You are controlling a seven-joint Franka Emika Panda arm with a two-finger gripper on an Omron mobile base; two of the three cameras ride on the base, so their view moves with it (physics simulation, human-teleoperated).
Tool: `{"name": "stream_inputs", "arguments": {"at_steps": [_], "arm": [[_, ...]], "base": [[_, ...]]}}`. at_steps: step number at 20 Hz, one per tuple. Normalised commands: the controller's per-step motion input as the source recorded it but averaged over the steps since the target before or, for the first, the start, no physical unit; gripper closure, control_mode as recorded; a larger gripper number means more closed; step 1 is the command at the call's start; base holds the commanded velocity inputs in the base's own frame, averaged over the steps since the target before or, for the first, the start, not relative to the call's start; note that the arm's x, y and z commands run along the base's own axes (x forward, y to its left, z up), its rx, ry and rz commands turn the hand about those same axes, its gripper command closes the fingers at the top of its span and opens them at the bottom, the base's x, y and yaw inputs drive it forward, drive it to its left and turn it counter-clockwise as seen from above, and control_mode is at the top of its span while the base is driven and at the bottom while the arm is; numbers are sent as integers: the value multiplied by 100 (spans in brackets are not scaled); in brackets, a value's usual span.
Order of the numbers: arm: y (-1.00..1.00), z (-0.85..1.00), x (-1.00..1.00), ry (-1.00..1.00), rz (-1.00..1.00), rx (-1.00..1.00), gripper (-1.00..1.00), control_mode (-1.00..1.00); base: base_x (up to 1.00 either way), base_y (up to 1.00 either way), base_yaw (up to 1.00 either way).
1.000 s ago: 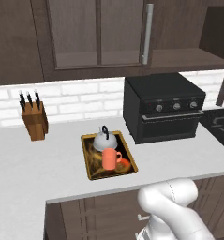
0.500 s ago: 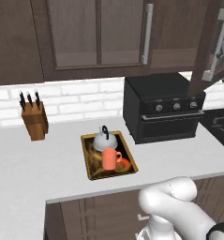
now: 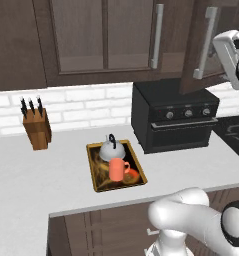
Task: Pick the kettle from the counter and place it on the tray. Then pick the mug from the cabinet and place it on the tray. Then close the cabinet doors.
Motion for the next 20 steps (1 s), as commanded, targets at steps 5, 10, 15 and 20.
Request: {"name": "stream_inputs", "arguments": {"at_steps": [5, 10, 15, 20], "arm": [[0, -41, 85, 2, 5, -16, -100, -100], [0, -31, 85, 0, 0, -15, -100, -100], [1, -27, 77, 0, 0, -8, -100, -100], [2, -26, 81, 0, 0, -2, -100, -100]], "base": [[0, 0, 0], [0, 0, 0], [0, 0, 0], [0, 0, 0]]}}
